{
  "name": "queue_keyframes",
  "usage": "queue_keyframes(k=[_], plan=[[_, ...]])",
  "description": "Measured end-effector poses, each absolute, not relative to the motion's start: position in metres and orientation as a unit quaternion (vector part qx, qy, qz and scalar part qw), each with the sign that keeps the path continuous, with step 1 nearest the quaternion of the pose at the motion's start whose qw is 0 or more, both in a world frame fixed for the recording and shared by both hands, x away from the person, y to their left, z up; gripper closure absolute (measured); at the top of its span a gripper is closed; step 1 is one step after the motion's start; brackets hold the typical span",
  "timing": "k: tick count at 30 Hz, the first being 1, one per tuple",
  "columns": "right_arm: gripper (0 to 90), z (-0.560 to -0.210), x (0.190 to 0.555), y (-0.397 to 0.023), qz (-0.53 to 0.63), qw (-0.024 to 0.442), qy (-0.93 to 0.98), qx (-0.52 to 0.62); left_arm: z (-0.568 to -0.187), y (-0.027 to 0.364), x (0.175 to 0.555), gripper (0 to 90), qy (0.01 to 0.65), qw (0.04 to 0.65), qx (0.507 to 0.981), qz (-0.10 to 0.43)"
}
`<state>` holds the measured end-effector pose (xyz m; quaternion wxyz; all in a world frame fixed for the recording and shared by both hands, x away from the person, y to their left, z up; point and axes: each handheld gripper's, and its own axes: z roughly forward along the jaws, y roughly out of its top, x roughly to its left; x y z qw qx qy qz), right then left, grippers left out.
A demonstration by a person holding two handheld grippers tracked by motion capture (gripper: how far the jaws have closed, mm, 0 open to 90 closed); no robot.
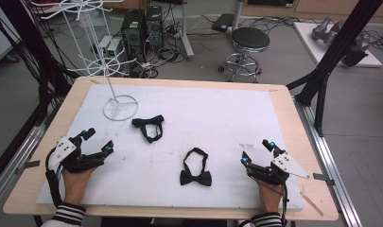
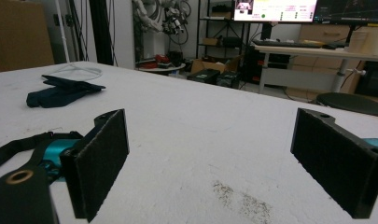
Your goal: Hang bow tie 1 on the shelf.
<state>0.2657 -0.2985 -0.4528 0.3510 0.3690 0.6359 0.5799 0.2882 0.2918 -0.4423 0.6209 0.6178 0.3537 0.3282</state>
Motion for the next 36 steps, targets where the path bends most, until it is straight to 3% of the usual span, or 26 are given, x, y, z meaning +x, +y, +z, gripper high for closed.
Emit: queue_keyframes(k=[17,36], plan=[[10.7,-0.453,0.265,-0.298,0.579,0.351,0.636,0.37,-0.414,0.282,0.312,13.0,0.322,0.597,0.664,0.315],[10.7,-0.453,0.265,-0.299,0.582,0.353,0.632,0.37,-0.39,0.254,0.349,13.0,0.295,0.552,0.734,0.266]])
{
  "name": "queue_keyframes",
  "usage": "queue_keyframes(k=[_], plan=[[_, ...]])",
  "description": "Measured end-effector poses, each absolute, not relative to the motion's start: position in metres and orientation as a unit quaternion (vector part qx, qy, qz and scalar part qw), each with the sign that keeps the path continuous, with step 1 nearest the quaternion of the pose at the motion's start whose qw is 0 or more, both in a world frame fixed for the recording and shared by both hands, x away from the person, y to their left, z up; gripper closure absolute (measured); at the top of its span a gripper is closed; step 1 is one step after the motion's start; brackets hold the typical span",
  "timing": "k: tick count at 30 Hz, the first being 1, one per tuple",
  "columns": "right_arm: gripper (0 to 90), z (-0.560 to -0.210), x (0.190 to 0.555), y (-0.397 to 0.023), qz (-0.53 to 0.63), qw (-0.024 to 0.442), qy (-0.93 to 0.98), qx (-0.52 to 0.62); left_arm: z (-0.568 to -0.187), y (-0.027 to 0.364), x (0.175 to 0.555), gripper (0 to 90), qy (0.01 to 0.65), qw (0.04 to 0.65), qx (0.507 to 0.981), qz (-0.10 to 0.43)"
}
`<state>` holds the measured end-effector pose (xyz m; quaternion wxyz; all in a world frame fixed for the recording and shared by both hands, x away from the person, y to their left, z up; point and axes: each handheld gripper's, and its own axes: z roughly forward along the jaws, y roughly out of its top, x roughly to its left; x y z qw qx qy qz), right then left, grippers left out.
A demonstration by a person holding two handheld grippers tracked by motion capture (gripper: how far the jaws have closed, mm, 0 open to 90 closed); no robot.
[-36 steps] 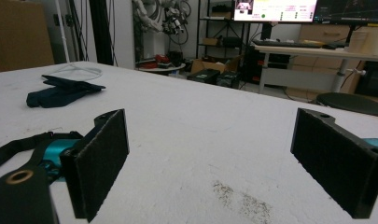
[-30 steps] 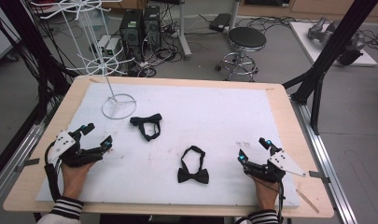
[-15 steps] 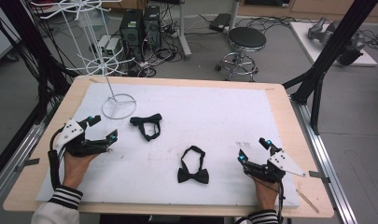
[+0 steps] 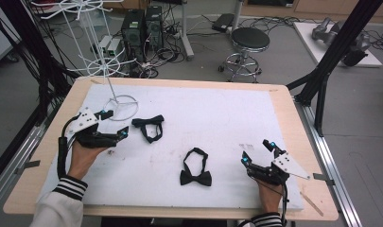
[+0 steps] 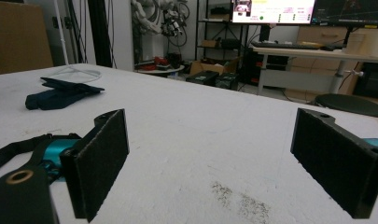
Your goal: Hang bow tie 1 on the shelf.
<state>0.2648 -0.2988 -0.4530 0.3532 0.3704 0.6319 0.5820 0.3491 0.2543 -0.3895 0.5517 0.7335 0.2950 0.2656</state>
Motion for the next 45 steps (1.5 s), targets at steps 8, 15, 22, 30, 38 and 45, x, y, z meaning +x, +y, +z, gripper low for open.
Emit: queue_keyframes(k=[8,15,22,30,38,45], plan=[[10.7,-0.453,0.265,-0.299,0.583,0.353,0.632,0.37,-0.389,0.246,0.365,13.0,0.298,0.53,0.751,0.256],[10.7,-0.453,0.265,-0.299,0.583,0.352,0.631,0.371,-0.386,0.239,0.378,13.0,0.296,0.505,0.774,0.241],[10.7,-0.453,0.265,-0.299,0.584,0.351,0.631,0.371,-0.382,0.23,0.389,13.0,0.286,0.484,0.795,0.228],[10.7,-0.453,0.265,-0.299,0.584,0.351,0.63,0.372,-0.379,0.217,0.4,13.1,0.271,0.455,0.824,0.201],[10.7,-0.453,0.265,-0.3,0.585,0.354,0.63,0.369,-0.377,0.206,0.412,13.1,0.267,0.437,0.84,0.181],[10.7,-0.453,0.265,-0.3,0.584,0.353,0.63,0.37,-0.374,0.197,0.426,13.1,0.254,0.401,0.866,0.157]])
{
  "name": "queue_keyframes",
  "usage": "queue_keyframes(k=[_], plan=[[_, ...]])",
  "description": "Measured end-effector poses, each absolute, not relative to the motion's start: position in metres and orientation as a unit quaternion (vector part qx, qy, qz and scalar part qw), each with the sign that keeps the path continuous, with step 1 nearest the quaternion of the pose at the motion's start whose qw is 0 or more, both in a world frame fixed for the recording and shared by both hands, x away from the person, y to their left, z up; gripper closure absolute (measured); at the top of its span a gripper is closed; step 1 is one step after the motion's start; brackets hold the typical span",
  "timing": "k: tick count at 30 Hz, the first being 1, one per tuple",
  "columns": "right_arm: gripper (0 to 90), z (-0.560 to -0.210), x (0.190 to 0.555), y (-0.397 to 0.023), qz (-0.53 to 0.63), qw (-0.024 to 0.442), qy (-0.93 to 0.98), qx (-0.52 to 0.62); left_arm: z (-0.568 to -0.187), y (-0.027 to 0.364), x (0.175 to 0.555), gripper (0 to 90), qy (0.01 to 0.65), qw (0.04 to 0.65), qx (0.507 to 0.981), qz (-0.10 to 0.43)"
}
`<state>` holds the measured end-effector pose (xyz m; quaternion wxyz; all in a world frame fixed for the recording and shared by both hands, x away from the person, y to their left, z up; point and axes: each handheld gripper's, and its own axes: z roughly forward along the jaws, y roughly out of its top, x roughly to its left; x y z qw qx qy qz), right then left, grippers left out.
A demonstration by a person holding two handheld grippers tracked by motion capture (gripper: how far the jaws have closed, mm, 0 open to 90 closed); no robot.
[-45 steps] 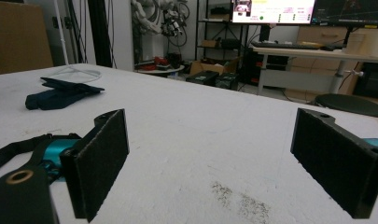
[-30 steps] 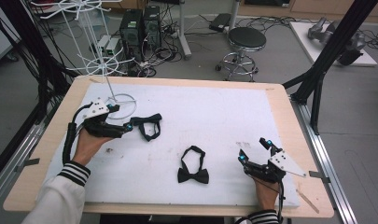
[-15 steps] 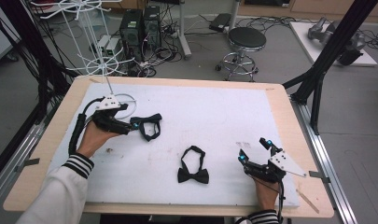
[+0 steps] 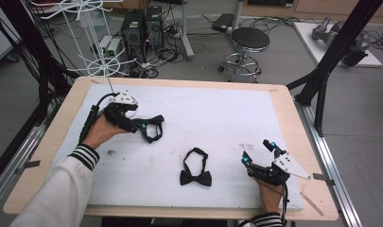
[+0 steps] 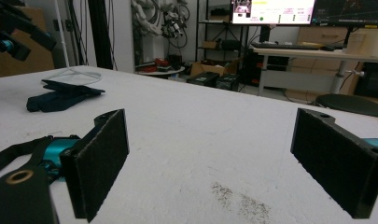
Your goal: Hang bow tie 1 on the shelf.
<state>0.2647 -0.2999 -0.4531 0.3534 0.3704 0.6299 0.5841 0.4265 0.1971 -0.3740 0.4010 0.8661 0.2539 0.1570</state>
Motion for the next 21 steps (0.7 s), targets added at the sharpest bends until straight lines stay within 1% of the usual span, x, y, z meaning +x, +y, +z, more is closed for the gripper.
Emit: queue_keyframes(k=[13,21], plan=[[10.7,-0.453,0.264,-0.3,0.586,0.351,0.628,0.372,-0.373,0.18,0.439,13.4,0.236,0.363,0.888,0.158],[10.7,-0.453,0.264,-0.3,0.587,0.35,0.627,0.373,-0.377,0.173,0.447,14.2,0.239,0.34,0.895,0.166]])
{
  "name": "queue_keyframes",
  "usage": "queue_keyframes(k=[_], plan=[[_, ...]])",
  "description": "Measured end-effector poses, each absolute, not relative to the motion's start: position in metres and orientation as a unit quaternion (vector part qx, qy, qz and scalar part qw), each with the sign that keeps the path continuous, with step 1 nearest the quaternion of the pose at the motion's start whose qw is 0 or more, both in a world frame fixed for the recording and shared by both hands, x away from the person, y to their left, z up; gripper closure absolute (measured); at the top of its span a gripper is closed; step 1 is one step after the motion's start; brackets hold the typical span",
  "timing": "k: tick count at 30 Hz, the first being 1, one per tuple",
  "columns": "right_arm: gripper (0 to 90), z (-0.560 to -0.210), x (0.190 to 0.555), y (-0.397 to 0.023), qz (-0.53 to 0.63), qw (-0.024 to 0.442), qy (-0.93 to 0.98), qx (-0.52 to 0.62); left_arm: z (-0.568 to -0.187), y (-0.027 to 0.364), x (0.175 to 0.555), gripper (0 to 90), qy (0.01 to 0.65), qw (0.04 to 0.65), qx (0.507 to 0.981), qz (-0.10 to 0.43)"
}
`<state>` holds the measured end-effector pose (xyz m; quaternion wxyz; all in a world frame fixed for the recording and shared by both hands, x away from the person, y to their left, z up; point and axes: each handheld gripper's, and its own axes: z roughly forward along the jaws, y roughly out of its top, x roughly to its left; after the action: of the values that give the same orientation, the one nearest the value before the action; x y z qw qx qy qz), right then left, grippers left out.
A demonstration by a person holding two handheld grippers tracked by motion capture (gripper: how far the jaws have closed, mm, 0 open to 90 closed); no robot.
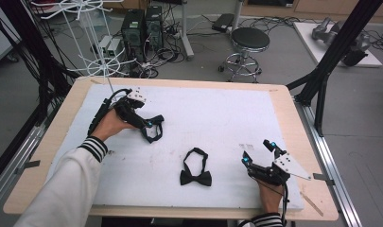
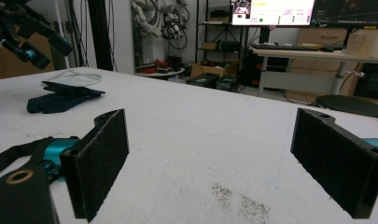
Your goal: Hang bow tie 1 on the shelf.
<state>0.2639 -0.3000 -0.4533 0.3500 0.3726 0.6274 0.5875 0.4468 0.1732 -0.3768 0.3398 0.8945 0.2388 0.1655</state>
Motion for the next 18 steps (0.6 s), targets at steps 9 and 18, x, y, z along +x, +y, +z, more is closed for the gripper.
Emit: queue_keyframes(k=[9,18], plan=[[10.7,-0.453,0.264,-0.3,0.588,0.35,0.626,0.373,-0.391,0.169,0.455,16.5,0.245,0.303,0.907,0.16],[10.7,-0.454,0.264,-0.301,0.589,0.352,0.625,0.372,-0.399,0.169,0.465,20.7,0.254,0.278,0.914,0.15]])
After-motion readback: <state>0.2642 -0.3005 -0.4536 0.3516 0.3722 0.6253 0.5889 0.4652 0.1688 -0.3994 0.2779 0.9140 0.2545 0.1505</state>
